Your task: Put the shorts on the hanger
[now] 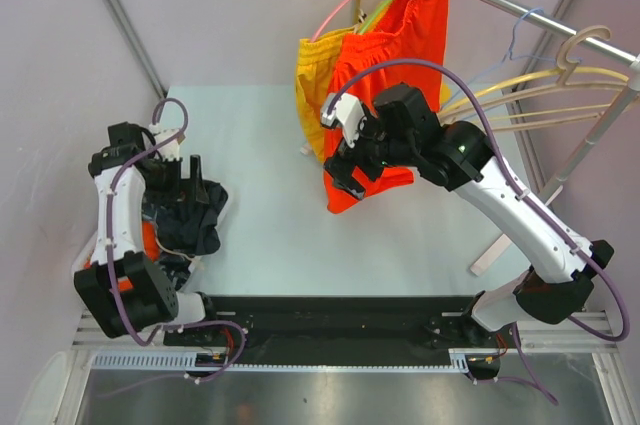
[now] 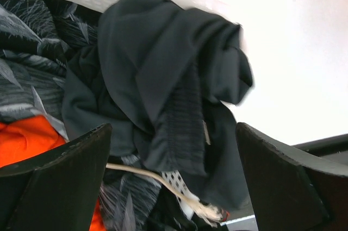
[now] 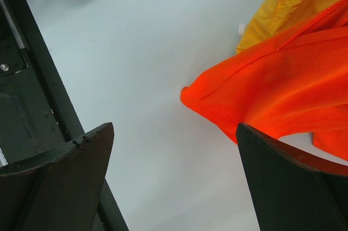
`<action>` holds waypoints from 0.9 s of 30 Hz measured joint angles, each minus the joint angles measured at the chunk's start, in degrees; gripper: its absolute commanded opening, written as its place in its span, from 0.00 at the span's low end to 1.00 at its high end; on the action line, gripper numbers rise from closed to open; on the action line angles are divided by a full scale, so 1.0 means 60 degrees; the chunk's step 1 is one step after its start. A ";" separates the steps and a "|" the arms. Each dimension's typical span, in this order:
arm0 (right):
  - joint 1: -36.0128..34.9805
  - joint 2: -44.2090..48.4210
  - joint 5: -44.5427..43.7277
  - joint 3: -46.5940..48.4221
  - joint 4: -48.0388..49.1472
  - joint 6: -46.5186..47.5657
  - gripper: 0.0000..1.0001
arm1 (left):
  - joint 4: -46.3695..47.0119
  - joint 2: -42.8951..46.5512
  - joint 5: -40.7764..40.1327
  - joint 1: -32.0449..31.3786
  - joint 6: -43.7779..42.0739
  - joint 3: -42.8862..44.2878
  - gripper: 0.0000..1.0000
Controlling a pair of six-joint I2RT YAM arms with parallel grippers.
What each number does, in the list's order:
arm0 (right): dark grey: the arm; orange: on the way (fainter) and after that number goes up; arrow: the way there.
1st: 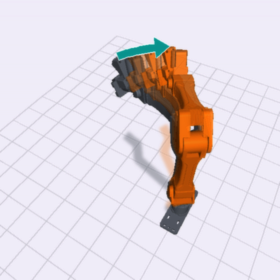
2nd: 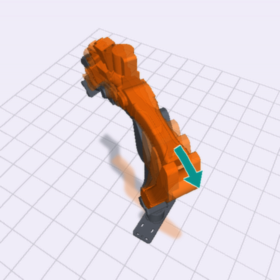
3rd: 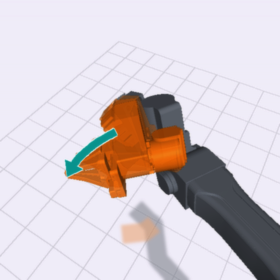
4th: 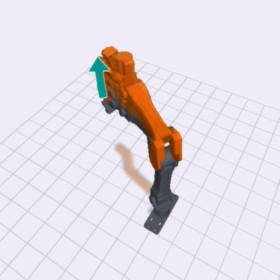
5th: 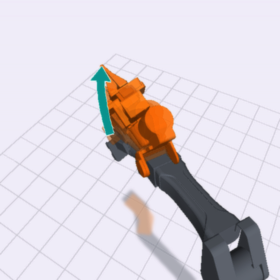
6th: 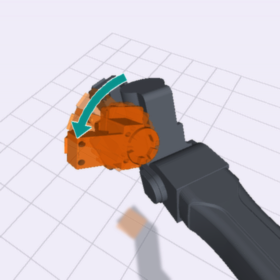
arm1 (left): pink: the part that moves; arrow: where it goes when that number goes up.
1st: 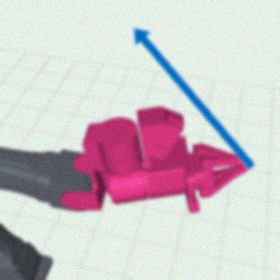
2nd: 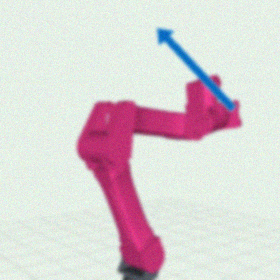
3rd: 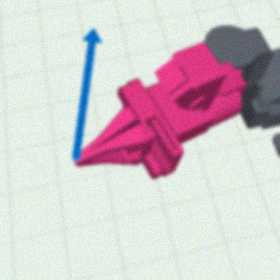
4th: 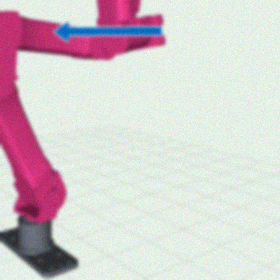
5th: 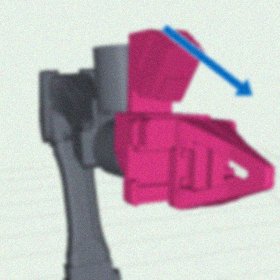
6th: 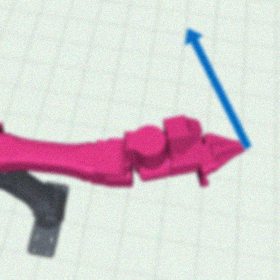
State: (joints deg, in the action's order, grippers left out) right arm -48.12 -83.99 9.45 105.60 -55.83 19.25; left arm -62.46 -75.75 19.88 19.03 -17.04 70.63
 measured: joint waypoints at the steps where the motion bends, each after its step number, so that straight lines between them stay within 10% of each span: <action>1: 0.0000 0.0000 0.0000 -0.0033 -0.0011 0.0040 1.00 | 0.0098 -0.0229 0.0011 0.0076 -0.0022 0.0000 1.00; 17: 0.0044 0.0215 0.0000 -0.0375 -0.0084 0.0382 1.00 | 0.1800 -0.2852 0.0080 0.0211 -0.0419 -0.0408 0.97; 27: 0.0433 0.0838 0.0197 -0.0739 -0.0226 0.0408 1.00 | 0.2146 -0.3257 0.0579 0.0248 -0.0681 -0.0481 0.00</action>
State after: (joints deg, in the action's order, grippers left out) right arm -45.52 -78.96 10.63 101.16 -57.19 21.69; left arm -49.58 -95.29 23.35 20.51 -21.12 67.75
